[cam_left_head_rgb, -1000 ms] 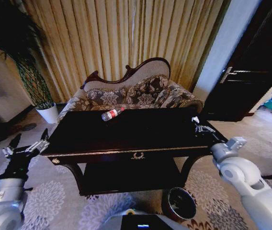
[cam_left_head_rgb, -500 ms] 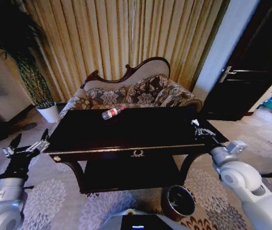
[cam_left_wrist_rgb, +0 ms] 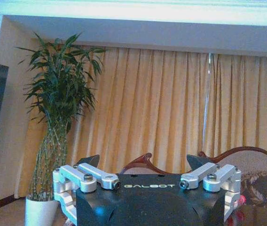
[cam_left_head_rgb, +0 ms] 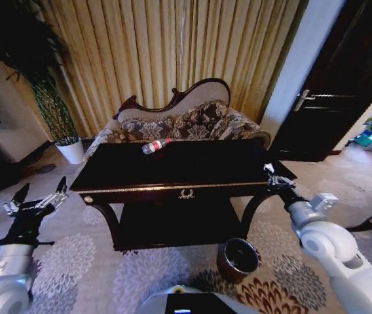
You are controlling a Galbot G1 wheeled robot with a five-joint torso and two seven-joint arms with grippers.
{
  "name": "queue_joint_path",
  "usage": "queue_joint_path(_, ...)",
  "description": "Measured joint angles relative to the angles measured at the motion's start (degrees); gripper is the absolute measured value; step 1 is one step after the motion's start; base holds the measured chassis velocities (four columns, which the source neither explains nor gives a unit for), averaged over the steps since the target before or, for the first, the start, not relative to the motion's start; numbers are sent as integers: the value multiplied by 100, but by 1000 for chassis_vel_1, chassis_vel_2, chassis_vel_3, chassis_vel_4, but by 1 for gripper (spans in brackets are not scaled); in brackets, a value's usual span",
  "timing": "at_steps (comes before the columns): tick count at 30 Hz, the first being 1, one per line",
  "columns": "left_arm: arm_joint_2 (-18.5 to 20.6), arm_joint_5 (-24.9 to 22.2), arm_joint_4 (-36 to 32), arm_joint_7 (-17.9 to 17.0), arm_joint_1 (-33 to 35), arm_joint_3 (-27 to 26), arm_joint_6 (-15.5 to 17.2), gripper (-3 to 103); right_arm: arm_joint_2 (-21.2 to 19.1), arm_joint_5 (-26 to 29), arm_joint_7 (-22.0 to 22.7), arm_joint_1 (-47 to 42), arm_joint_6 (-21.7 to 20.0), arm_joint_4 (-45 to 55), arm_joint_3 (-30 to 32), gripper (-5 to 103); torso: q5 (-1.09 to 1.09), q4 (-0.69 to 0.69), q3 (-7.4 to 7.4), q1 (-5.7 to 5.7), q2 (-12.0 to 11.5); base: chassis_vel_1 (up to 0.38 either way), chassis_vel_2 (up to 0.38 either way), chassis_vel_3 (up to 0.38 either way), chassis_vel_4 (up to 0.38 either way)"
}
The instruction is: Move to the front of the table and place the trash on the table into the trash bin.
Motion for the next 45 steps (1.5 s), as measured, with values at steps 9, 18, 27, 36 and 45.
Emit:
queue_joint_path(9,-47,10,-2,5,20,20,-4,100,634,-722,-515,-133,-289,-976,-578,0,3,0,4,7,-5,13,-17,-11,13)
queue_joint_path(18,-54,11,-3,-1,43,-22,-7,100,1180,-1408,-672,365,-158,-2350,-1397,0,0,1,1,3,-2,-6,3,4,-4)
queue_joint_path(27,-130,33,-4,-6,99,-36,-20,100,1409,-2034,-661,1037,-36,-3681,-2045,0,1,2,2,3,-3,0,0,0,0)
queue_joint_path(36,-133,47,-4,-20,61,-28,-22,100,1530,-2523,-662,1197,92,-4711,-2087,0,1,1,2,3,-2,0,0,0,0)
queue_joint_path(45,-141,55,-3,-20,44,-14,-17,100,1558,-2776,-679,1170,142,-4789,-2130,10,0,1,2,3,-2,0,0,0,0)
